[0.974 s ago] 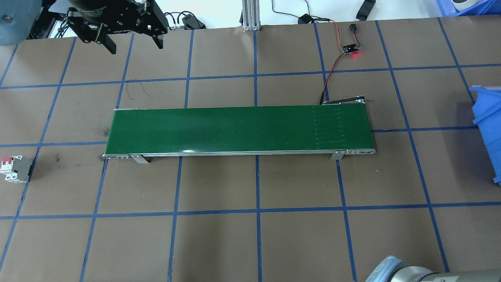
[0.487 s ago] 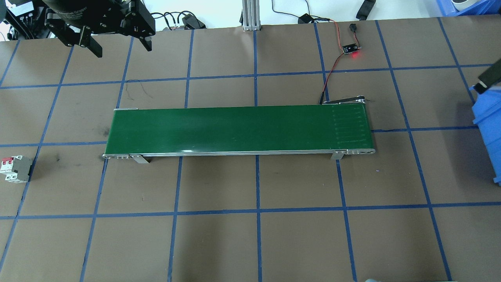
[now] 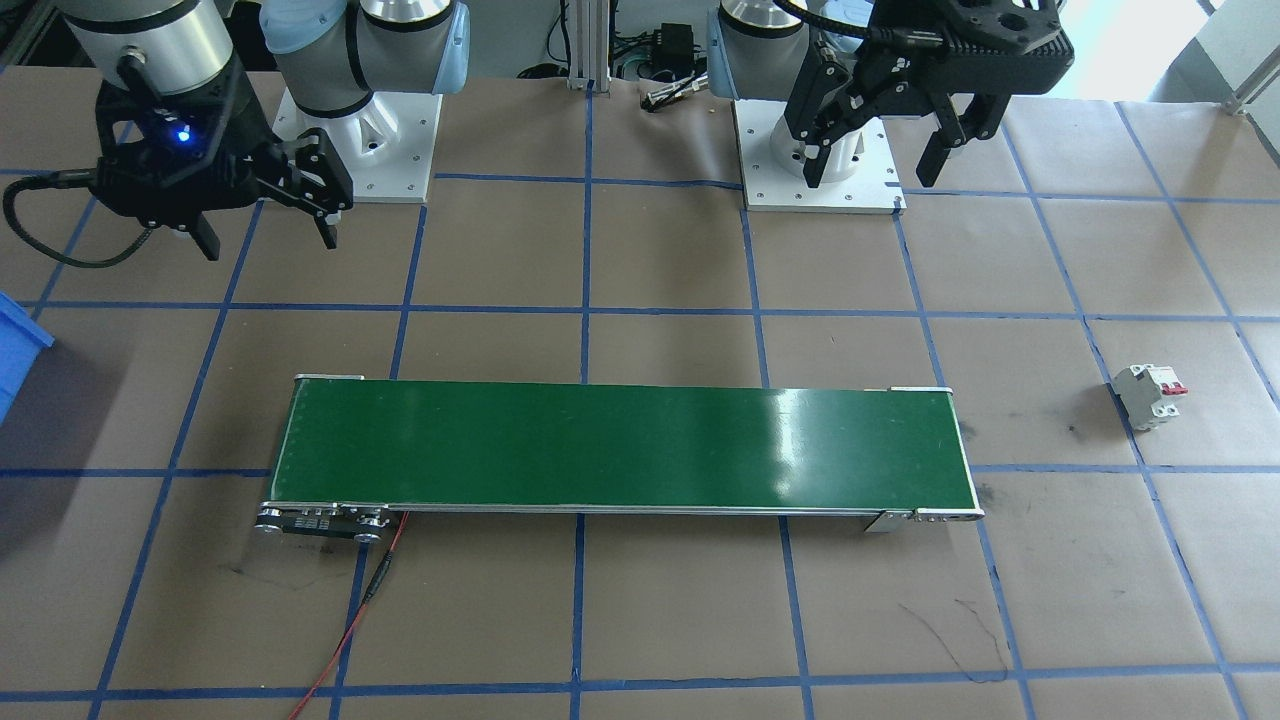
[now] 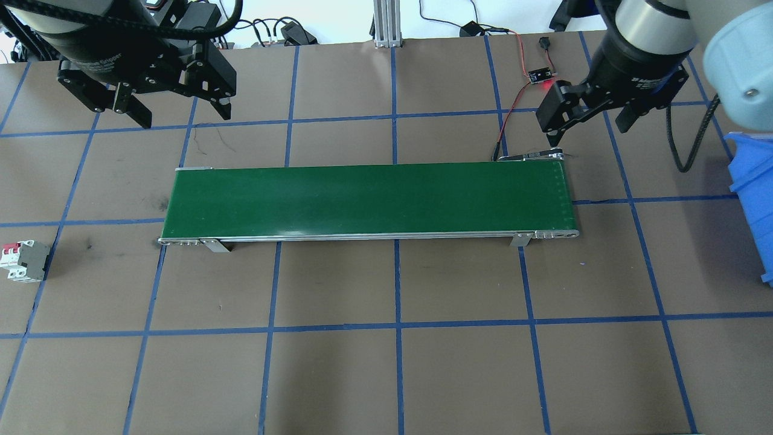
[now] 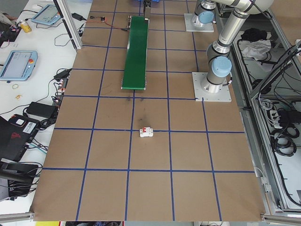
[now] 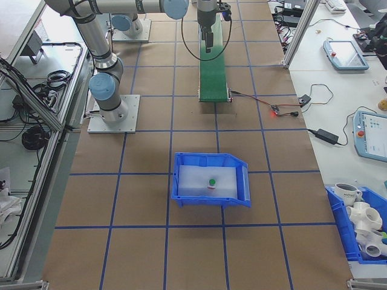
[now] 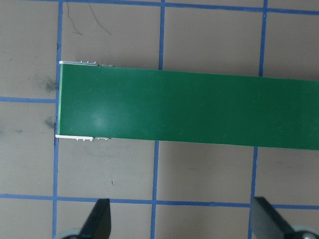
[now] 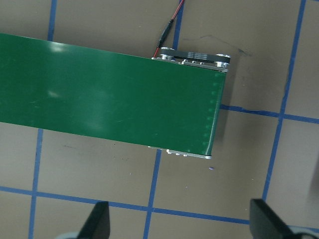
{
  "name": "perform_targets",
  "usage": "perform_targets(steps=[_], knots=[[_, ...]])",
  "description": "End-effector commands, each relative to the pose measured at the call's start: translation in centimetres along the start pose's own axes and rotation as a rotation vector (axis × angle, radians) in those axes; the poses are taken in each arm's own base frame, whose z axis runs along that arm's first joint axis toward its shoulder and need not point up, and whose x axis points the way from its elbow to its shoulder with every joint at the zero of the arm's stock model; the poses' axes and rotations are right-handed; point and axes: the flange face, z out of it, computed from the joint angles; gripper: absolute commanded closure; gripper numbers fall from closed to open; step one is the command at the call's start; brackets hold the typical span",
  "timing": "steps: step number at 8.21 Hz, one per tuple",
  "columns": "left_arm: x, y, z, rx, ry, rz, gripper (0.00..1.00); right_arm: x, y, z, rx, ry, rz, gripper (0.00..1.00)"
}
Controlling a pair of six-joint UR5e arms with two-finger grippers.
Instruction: Move button from left to right
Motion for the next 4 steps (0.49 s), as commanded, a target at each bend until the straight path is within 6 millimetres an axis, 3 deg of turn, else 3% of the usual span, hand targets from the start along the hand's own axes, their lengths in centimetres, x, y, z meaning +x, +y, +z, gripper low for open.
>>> perform_targets(steps=[1,4], knots=[[-0.22,1.05,-0.11,-0.042,-0.007,0.014,0.0,-2.29,0.21,0.04,-0.001,-0.012,0.002,0.0],[-0.42,1.24,0.23,-0.058,-0.039,0.053,0.0,-2.24,0.29,0.0,-0.004,-0.006,0.002,0.0]])
